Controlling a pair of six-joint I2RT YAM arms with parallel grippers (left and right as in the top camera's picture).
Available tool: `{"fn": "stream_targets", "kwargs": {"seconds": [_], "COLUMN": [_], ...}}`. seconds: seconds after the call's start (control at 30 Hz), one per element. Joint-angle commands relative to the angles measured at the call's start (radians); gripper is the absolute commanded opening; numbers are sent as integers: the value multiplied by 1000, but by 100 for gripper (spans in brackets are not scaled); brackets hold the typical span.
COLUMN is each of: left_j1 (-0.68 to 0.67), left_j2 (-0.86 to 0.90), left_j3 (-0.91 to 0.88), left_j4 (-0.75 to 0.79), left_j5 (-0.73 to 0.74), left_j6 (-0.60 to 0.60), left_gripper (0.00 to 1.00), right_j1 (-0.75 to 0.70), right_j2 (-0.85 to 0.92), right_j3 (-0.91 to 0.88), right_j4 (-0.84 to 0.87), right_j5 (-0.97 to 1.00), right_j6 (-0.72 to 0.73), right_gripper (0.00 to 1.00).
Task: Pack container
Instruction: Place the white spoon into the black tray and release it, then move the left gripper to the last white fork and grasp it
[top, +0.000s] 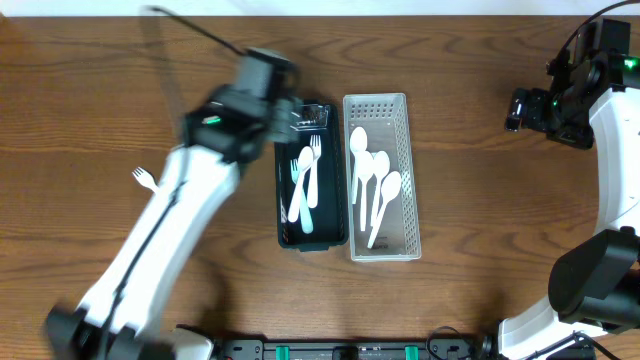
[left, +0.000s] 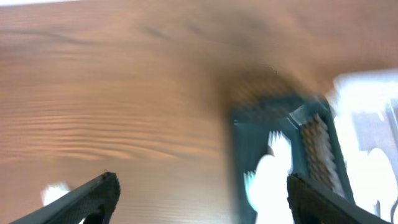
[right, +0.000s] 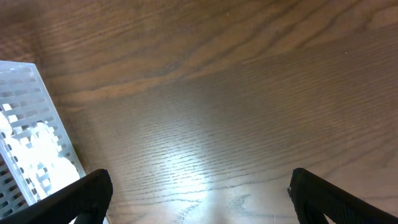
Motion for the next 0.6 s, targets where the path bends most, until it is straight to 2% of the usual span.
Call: {"fn": "stream_targets", "kwargs": {"seconds": [0.0, 0.1, 0.27, 0.4, 0.57], "left_j1": [173, 357, 611, 692, 715], "left_j2": [-88, -93, -7, 114, 287], "left_j3": [15, 14, -26, -39, -39], "left_j4": [-61, -132, -175, -200, -192], "left_j5": [-115, -98, 41, 85, 126], "left_j6": [-99, -246, -439, -529, -593], "left_gripper": [93, 95, 95, 95, 95], "right_j1": [-2, -2, -2, -2, -2], "right_j2": [9, 9, 9, 9, 9], "right_j3": [5, 5, 5, 5, 5], "right_j4": [-2, -10, -13, -13, -17], "right_j5": [-3, -3, -3, -3, -3], "right_j6": [-6, -6, -5, -5, -5], "right_gripper": [95, 95, 95, 95, 95]}}
